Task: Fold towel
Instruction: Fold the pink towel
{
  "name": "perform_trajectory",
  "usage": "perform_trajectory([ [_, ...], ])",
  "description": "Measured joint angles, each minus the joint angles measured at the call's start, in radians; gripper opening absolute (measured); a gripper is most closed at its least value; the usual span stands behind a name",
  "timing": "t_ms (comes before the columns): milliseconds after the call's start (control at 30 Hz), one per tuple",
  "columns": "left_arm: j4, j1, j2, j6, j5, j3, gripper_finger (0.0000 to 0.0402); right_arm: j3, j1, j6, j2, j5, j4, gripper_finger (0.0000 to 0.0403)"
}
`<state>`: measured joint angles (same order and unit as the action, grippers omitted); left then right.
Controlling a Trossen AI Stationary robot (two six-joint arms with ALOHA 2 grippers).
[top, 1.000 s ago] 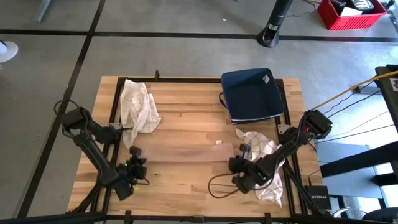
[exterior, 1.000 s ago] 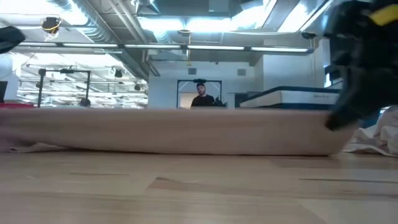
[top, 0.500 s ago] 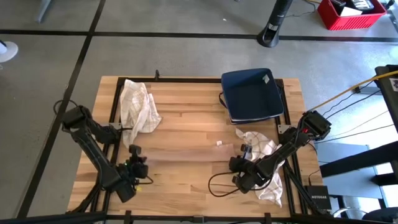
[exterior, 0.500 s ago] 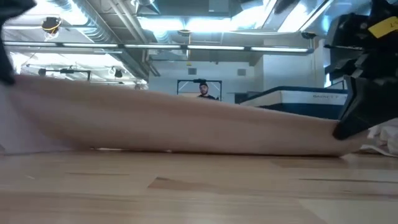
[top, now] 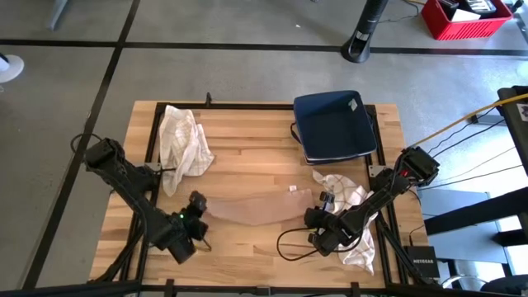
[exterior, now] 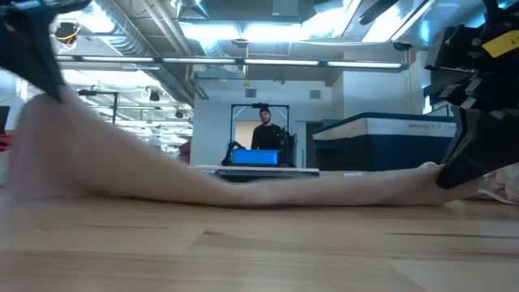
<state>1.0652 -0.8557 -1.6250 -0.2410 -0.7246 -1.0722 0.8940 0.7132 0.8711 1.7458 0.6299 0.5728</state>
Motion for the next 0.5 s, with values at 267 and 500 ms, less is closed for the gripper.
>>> perform_trajectory([
  [267, -0.157, -0.029, -0.018, -0.112, 0.037, 0.001, 0.0, 0.0, 0.0, -0.004, 0.0, -0.003, 0.002, 0.0004],
  [500, -0.169, -0.029, -0.018, -0.303, 0.057, 0.001, 0.0001, 0.0, 0.0, -0.004, 0.0, -0.005, 0.002, 0.0005],
])
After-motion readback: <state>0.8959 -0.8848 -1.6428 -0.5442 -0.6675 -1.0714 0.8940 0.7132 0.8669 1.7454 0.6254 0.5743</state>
